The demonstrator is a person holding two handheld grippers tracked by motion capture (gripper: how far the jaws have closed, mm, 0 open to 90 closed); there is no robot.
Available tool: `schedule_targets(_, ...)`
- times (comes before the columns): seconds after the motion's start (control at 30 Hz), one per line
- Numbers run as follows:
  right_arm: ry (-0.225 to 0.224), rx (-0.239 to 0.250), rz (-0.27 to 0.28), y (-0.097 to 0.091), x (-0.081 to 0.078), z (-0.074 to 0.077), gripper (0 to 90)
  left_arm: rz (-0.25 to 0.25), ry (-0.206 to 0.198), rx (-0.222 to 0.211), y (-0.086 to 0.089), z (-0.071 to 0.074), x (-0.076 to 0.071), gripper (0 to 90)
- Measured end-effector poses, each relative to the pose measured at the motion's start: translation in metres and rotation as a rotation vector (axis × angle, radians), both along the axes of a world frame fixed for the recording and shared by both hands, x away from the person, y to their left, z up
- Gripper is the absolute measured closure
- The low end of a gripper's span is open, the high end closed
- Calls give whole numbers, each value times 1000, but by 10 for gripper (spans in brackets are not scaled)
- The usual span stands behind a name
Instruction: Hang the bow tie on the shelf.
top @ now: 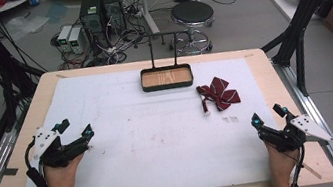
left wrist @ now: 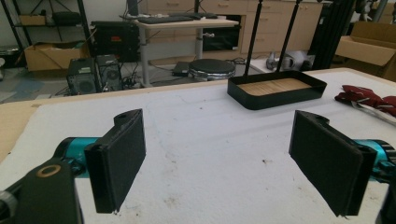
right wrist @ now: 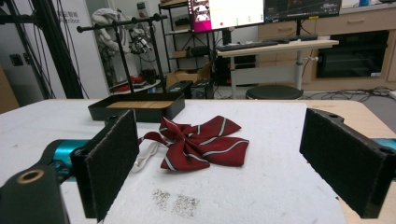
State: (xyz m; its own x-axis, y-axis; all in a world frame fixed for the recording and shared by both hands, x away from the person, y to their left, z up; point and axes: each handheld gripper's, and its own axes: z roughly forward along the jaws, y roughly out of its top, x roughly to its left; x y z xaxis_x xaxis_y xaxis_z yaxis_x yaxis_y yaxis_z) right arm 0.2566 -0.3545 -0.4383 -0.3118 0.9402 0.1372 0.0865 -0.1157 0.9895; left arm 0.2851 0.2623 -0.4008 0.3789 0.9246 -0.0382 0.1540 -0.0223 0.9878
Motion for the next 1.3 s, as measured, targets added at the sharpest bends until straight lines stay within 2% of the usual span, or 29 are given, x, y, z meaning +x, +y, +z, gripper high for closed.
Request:
schedule_targets(0.07,5,3,-1,0,0,0,108,-1,3,-8,1,0,0,189)
schedule_targets(0.13,-8,-6,-9,0,-1,0,108,-4,2,-18,1,0,0,189)
schedule_targets(0.23,-10,-6,-11,0,-2,1,108,2,-1,-14,1,0,0,190)
schedule_targets(0.37,5,-5,-5,0,-1,0,108,5,1,-22,2,0,0,194)
schedule_targets(0.97,14,-9,-17,0,0,0,108,-3,10,-12,1,0,0,191)
schedule_targets(1.3,18,-12,-22,2,6,1,111,-11,-13,-39,0,1,0,191)
